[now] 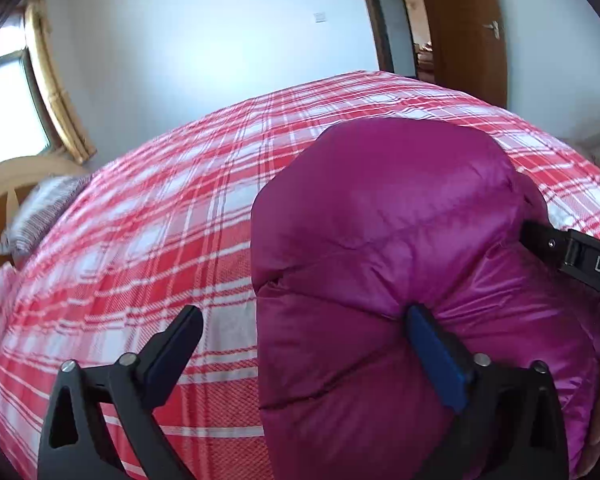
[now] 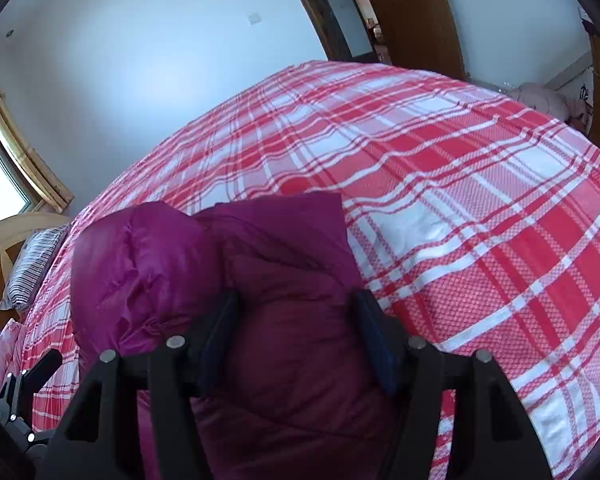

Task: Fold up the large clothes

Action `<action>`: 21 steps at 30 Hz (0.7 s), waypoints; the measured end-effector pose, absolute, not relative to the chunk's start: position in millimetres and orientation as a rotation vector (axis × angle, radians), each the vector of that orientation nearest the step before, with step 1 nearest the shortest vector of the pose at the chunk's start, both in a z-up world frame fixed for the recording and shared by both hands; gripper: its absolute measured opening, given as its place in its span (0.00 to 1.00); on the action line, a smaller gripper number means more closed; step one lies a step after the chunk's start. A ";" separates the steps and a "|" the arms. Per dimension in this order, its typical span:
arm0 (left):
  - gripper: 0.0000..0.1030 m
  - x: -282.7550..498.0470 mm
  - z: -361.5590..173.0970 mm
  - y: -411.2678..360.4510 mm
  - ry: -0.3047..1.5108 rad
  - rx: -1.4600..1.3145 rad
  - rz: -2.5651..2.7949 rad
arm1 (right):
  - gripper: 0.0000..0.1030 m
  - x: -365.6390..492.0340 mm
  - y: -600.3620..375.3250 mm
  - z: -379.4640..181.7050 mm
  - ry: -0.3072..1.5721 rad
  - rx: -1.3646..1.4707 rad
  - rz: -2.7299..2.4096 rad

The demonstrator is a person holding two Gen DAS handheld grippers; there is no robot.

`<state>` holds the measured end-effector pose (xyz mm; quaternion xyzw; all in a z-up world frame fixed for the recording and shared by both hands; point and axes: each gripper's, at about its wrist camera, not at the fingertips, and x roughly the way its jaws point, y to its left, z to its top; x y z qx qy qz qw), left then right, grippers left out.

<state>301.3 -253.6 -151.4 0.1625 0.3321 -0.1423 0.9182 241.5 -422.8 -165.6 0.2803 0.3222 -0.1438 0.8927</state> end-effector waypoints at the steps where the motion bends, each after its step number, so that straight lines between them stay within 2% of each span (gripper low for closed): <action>1: 0.99 303.9 -154.0 -251.1 0.692 0.316 -0.299 | 0.64 242.9 -422.2 -167.5 0.677 0.580 -0.298; 21: 0.99 312.3 -167.7 -245.0 0.712 0.245 -0.335 | 0.71 248.8 -422.5 -181.6 0.727 0.577 -0.322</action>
